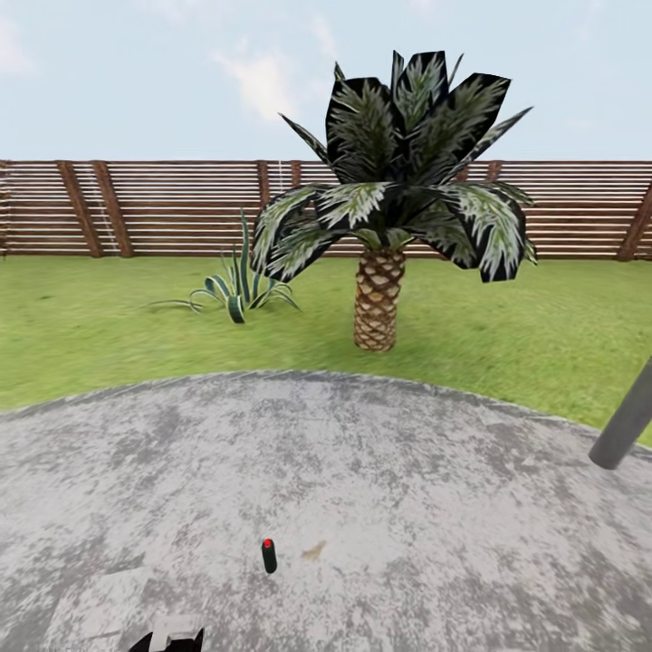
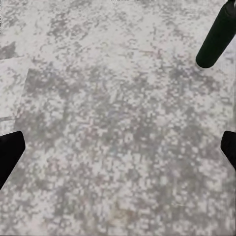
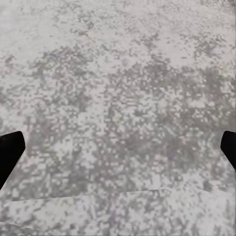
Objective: Pick up the pesticide atomizer in the garden and spray insectifuge to fully cover both potted plants in the garden.
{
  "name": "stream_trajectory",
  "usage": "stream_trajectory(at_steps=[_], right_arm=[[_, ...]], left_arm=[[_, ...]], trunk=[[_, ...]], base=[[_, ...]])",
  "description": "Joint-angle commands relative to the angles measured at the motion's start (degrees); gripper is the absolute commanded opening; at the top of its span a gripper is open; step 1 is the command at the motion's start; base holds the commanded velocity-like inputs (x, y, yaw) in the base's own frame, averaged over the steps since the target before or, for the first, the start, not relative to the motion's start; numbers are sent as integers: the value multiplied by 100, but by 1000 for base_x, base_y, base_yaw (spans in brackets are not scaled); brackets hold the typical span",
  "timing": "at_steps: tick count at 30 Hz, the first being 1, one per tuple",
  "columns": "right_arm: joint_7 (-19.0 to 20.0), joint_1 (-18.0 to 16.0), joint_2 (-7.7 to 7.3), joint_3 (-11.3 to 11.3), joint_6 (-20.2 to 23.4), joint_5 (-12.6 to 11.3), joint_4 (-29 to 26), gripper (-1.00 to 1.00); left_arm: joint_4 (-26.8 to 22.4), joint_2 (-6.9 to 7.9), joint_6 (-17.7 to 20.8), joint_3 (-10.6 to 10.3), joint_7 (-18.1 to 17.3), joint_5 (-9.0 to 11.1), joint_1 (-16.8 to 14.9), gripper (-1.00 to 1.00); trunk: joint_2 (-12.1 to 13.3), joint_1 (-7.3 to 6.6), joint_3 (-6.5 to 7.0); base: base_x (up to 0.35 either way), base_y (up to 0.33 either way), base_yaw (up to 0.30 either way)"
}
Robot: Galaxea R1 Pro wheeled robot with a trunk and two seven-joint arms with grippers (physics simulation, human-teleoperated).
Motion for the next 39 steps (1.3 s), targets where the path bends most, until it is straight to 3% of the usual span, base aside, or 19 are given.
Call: stream_trajectory(at_steps=[1, 8, 17, 39], right_arm=[[0, -2, 3, -6, -19, 7, 2, 100], [-2, -2, 145, 0, -9, 13, -20, 100], [-19, -2, 159, 1, -7, 11, -21, 100], [-21, -2, 159, 1, -10, 16, -21, 100]], left_arm=[[6, -2, -20, 19, 2, -1, -4, 100], [6, 5, -21, 19, 3, -1, -3, 100], [0, 7, -14, 44, 3, 62, -4, 100], [-3, -11, -12, 72, 3, 78, -4, 100]], trunk=[[-2, 1, -6], [-2, 1, -46], [-2, 1, -123], [-2, 1, -281]], base=[[178, -290, 274], [183, -286, 133], [173, -244, 83], [12, -14, 190]])
